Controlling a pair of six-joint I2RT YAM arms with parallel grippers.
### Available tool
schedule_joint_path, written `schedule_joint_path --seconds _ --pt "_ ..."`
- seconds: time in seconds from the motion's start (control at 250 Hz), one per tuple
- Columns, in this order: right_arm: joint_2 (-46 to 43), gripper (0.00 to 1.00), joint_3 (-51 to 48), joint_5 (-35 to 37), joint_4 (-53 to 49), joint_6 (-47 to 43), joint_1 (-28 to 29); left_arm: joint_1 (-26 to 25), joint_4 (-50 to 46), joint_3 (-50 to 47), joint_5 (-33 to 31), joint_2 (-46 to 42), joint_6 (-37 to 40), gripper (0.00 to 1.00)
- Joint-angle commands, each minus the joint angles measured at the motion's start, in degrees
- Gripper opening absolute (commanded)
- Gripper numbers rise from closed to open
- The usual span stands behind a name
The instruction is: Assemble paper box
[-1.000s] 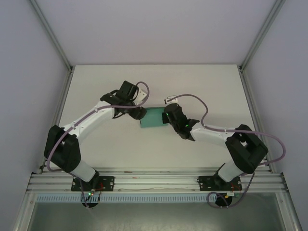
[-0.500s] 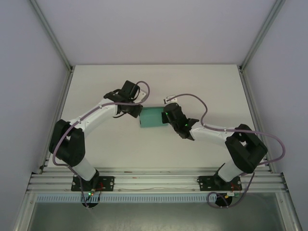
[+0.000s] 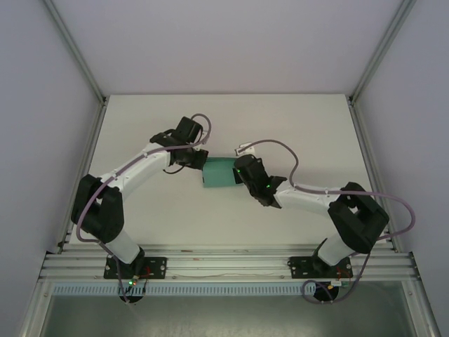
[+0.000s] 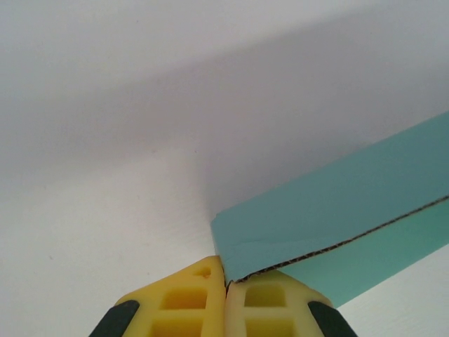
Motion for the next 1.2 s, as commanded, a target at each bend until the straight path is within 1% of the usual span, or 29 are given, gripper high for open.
schedule_joint_path --seconds 0.0,0.06,0.1,0.164,0.24,0.304,0.472,0.524,0.552,0.632,0.7,0.723,0.799,0.867,0.907,0.983,1.015,1.143,1.199 --pt "1.6 0.0 -2.7 1.9 -8.3 -2.5 3.0 0.1 -6.7 1.3 5.3 0.1 -6.9 0.0" --pt "1.8 0.0 -2.9 2.8 -8.3 -2.4 3.5 0.3 -7.7 1.6 6.3 0.7 -9.3 0.0" --pt "1.8 0.0 -2.9 3.0 -8.3 -2.1 3.8 0.5 -8.6 1.9 7.9 1.2 -9.5 0.0" --pt "1.7 0.0 -3.5 3.7 -7.6 -2.0 4.1 1.1 -9.9 2.7 7.7 1.6 -10.6 0.0" --pt "1.5 0.0 -4.4 4.8 -6.5 -2.3 4.3 2.1 -11.5 3.4 9.4 1.8 -11.5 0.0" --pt "1.2 0.0 -5.0 4.6 -5.8 -2.8 4.4 2.9 -12.1 3.7 12.8 1.9 -12.1 0.0" --pt "0.9 0.0 -6.1 5.3 -4.0 -3.5 4.9 3.3 -12.3 2.9 17.3 1.9 -14.1 0.0" --pt "1.0 0.0 -6.0 5.8 -4.2 -3.4 5.0 3.2 -12.6 3.1 16.6 2.2 -15.1 0.0" --pt "0.7 0.0 -6.1 6.1 -4.2 -3.2 5.0 3.3 -12.1 2.9 16.5 2.1 -16.1 0.0" --pt "1.1 0.0 -6.1 5.9 -4.5 -2.1 5.3 3.4 -8.1 0.8 18.9 1.6 -18.9 0.0" --pt "1.3 0.0 -6.1 5.3 -4.7 -1.7 5.4 3.7 -6.6 0.4 22.6 2.2 -20.5 0.0" --pt "1.4 0.0 -6.1 5.4 -4.7 -1.7 5.6 3.7 -6.8 0.5 23.1 2.4 -20.5 0.0" --pt "1.8 0.0 -5.9 5.7 -5.0 -1.8 5.6 4.0 -9.6 2.5 22.5 3.2 -19.0 0.0" --pt "2.0 0.0 -5.7 6.4 -5.1 -1.8 5.7 4.0 -14.1 5.0 17.8 4.1 -16.8 0.0" --pt "2.0 0.0 -5.8 6.6 -5.0 -1.8 5.6 4.0 -15.3 5.4 17.0 4.5 -16.5 0.0" --pt "1.8 0.0 -5.8 7.0 -4.8 -1.8 5.8 3.8 -13.6 3.7 18.7 4.6 -16.9 0.0" --pt "1.7 0.0 -6.1 7.3 -4.4 -1.8 5.9 3.4 -12.7 2.7 18.5 4.5 -17.1 0.0" --pt "1.2 0.0 -7.7 8.1 -1.5 -1.9 5.9 0.0 -9.9 -1.2 9.9 3.3 -15.3 0.0" --pt "1.1 0.0 -8.9 7.9 0.7 -2.6 5.9 -1.6 -7.4 -3.6 7.3 2.1 -14.8 0.0"
